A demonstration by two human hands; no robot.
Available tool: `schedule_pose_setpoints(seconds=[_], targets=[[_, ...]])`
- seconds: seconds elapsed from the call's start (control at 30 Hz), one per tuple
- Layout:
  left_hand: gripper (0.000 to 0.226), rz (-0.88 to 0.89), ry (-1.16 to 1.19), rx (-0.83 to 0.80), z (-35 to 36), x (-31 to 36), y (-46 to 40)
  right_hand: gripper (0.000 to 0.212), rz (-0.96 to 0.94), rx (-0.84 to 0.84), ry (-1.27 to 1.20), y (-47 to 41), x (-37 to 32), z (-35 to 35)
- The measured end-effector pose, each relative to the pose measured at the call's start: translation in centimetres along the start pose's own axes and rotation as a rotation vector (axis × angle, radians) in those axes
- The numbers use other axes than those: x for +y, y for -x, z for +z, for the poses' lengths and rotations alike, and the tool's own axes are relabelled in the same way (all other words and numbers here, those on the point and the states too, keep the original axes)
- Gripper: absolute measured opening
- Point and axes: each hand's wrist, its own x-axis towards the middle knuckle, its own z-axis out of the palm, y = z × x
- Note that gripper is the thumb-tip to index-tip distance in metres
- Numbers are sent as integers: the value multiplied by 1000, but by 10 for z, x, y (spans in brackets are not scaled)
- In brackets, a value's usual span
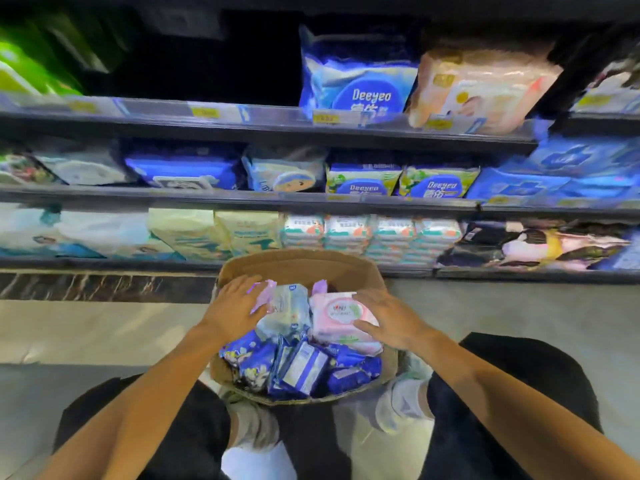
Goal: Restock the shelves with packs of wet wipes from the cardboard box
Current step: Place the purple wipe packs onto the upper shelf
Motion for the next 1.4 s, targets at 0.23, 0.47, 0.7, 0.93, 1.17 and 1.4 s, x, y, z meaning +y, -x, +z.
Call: schedule_pose_setpoints(seconds=[0.23, 0.47, 0.7, 0.93, 1.17, 1.4], targets=[[63, -311, 110, -86, 16, -21, -31, 62, -8, -37, 1, -54, 8, 28], [96, -621, 385, -201, 38, -25, -49, 54, 10, -48, -80, -97, 5, 40], [125, -779, 458, -213, 35, -19, -54, 56, 108, -77, -140, -123, 2, 52], [146, -799, 649, -155, 34, -11, -52, 57, 220, -133, -183, -146, 1, 57], [74, -791, 764, -132, 47, -5, -55, 45, 343, -205, -239, -183, 14, 75], [91, -752, 795, -158, 46, -31, -64, 38, 548, -349, -257, -235, 24, 110]])
